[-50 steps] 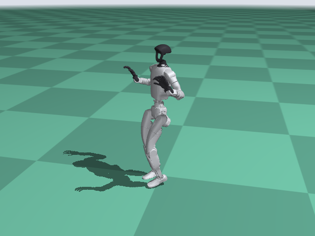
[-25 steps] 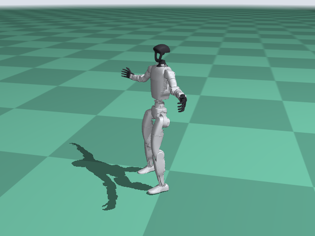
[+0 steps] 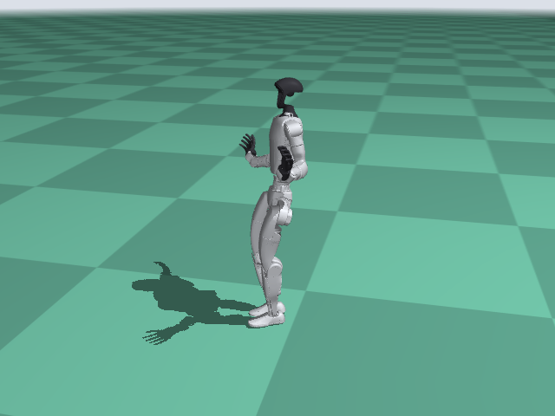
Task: Dance
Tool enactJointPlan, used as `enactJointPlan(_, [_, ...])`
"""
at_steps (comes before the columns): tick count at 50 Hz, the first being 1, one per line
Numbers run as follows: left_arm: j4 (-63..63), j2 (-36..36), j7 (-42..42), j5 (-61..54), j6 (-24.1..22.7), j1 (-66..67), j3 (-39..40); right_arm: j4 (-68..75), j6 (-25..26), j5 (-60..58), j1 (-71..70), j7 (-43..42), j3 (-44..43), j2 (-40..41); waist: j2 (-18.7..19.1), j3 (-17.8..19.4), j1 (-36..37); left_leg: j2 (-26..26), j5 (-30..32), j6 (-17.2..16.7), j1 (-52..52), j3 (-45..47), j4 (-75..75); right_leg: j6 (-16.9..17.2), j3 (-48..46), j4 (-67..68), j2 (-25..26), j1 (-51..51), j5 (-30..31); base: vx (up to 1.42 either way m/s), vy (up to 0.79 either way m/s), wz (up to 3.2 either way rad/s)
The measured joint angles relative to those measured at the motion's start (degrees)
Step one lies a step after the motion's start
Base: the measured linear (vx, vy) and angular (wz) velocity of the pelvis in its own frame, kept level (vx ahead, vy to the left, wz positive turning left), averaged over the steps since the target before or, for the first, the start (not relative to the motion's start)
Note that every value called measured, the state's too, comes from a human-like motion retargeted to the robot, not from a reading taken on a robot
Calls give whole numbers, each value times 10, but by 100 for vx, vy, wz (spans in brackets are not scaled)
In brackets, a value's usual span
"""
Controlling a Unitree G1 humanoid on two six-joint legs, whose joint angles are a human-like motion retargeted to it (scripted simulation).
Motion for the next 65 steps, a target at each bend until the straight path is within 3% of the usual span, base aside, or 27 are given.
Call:
enactJointPlan(2, [-25,19,75,227,73,29,-19,1,14,-156,37,-109,20,-25,-11,10,12,-8,-5,10,5,17,-2,53,68,14,-6,0,9,-5,-6,-43])
enactJointPlan(3, [-42,48,77,317,106,52,-26,1,26,-204,48,-107,25,-49,-10,15,2,-10,-5,16,4,3,1,56,76,38,1,-15,10,-16,-2,29])
enactJointPlan(5, [-79,131,4,455,127,101,-30,9,43,-293,51,-85,31,-115,-13,21,-11,-21,-7,29,-3,-15,6,75,121,63,19,-41,33,-23,0,27])
enactJointPlan(6, [-86,178,-61,497,114,112,-24,17,57,-324,49,-67,30,-164,-17,22,-5,-25,-11,34,-8,-8,11,91,100,72,-5,-49,42,-26,2,-57])
enactJointPlan(10, [-72,355,-264,545,105,132,19,57,151,-445,28,-20,32,-378,-29,24,29,-34,-30,44,-30,40,24,166,76,118,-37,-88,27,-24,4,-130])
enactJointPlan(12, [-42,432,-357,540,92,146,58,91,208,-529,20,-6,30,-497,-27,30,39,-33,-37,46,-33,62,29,145,87,157,-52,-119,17,-26,3,-106])
enactJointPlan(17, [51,522,-523,576,114,161,128,201,397,-749,3,-11,42,-708,-8,37,53,-19,-51,35,-31,76,32,-2,83,177,-123,-171,25,-19,-2,-49])
enactJointPlan(20, [127,509,-585,566,177,128,149,261,474,-802,-28,-12,38,-728,-10,38,46,-19,-51,24,-19,60,17,-47,86,106,-155,-167,82,-14,-22,15])
enactJointPlan(23, [225,461,-580,506,278,35,152,322,491,-712,-82,3,29,-699,-11,45,33,-13,-48,5,11,33,-3,-34,110,2,-160,-126,150,-12,-33,34])
enactJointPlan(25, [294,428,-537,432,329,-35,165,356,494,-597,-128,11,19,-665,-15,47,23,-8,-45,-12,34,15,-16,5,148,-70,-156,-90,230,-8,-38,34])
enactJointPlan(27, [343,405,-478,322,358,-72,189,376,470,-467,-171,26,1,-621,-26,48,12,-4,-43,-24,54,5,-23,96,214,-121,-150,-51,265,-4,-45,28])
enactJointPlan(28, [361,395,-443,263,366,-85,203,383,450,-395,-186,37,-13,-596,-31,45,7,0,-39,-27,62,3,-25,145,217,-132,-156,-34,261,5,-45,20])
enactJointPlan(30, [381,376,-365,151,361,-103,232,385,408,-247,-215,57,-41,-535,-31,36,-2,32,-31,-41,77,-4,-31,166,199,-140,-140,-8,223,5,-53,23])
enactJointPlan(32, [391,359,-263,0,314,-121,256,364,375,-66,-244,103,-72,-465,-39,29,-10,50,-15,-44,91,4,-42,158,166,-129,-136,6,165,-7,-56,32])
enactJointPlan(35, [380,325,-185,-292,171,-213,261,303,345,239,-270,231,-121,-357,-51,17,-11,93,-2,-53,108,20,-44,153,131,-92,-118,19,100,-8,-51,55])
enactJointPlan(38, [328,271,-287,-653,51,-345,227,232,347,488,-279,353,-185,-260,-66,9,-14,130,13,-47,102,-16,-18,146,104,-54,-111,30,60,-15,-48,115])
enactJointPlan(42, [271,203,-533,-1092,-29,-451,172,125,330,723,-275,460,-221,-142,-105,5,-8,151,31,0,50,-60,78,122,74,-47,-102,62,24,-15,-44,113])
enactJointPlan(45, [241,154,-624,-1204,-98,-459,98,35,274,760,-235,464,-220,-78,-140,14,4,156,16,85,-21,-54,207,113,51,-48,-115,83,7,-19,-37,124])
enactJointPlan(47, [214,138,-622,-1139,-137,-429,36,-16,216,727,-194,429,-214,-49,-146,23,16,157,-6,126,-83,-78,304,94,34,-48,-91,85,-3,-23,-33,109])
enactJointPlan(50, [131,125,-540,-918,-180,-353,-45,-85,131,613,-121,351,-191,-32,-157,22,25,55,-11,73,-143,-128,360,93,22,-50,-95,69,-9,-22,-12,91])
enactJointPlan(53, [41,121,-398,-583,-189,-276,-71,-120,75,402,-47,246,-172,-44,-151,18,29,8,0,23,-149,-91,329,85,9,-72,-80,64,-3,-21,-11,30])
enactJointPlan(55, [-21,137,-264,-320,-139,-210,-70,-131,80,226,3,153,-160,-70,-139,13,23,-5,23,-6,-136,-62,277,81,2,-94,-63,63,3,-21,-5,4])
enactJointPlan(57, [-81,174,-177,-93,-61,-132,-47,-140,95,55,57,77,-150,-110,-124,11,21,-40,51,-45,-118,-98,206,79,10,-112,-45,62,6,-18,-5,-42])
enactJointPlan(58, [-110,194,-149,17,-20,-91,-31,-146,107,-35,83,39,-147,-135,-118,11,24,-63,69,-41,-109,-128,171,78,22,-118,-39,62,8,-12,-2,-77])
enactJointPlan(60, [-172,237,-137,232,55,-13,13,-160,145,-191,137,-24,-154,-192,-110,18,36,-90,76,16,-87,-159,120,79,44,-124,-35,65,11,-9,0,-83])
enactJointPlan(62, [-226,285,-166,403,102,74,80,-169,182,-324,174,-61,-172,-250,-92,26,38,-50,46,40,-54,-100,83,79,55,-121,-25,65,12,-5,2,-57])
enactJointPlan(65, [-259,339,-198,599,126,167,164,-165,210,-503,198,-78,-182,-337,-71,25,8,-38,56,28,-33,-122,36,80,66,-98,-13,49,13,-10,0,-22])
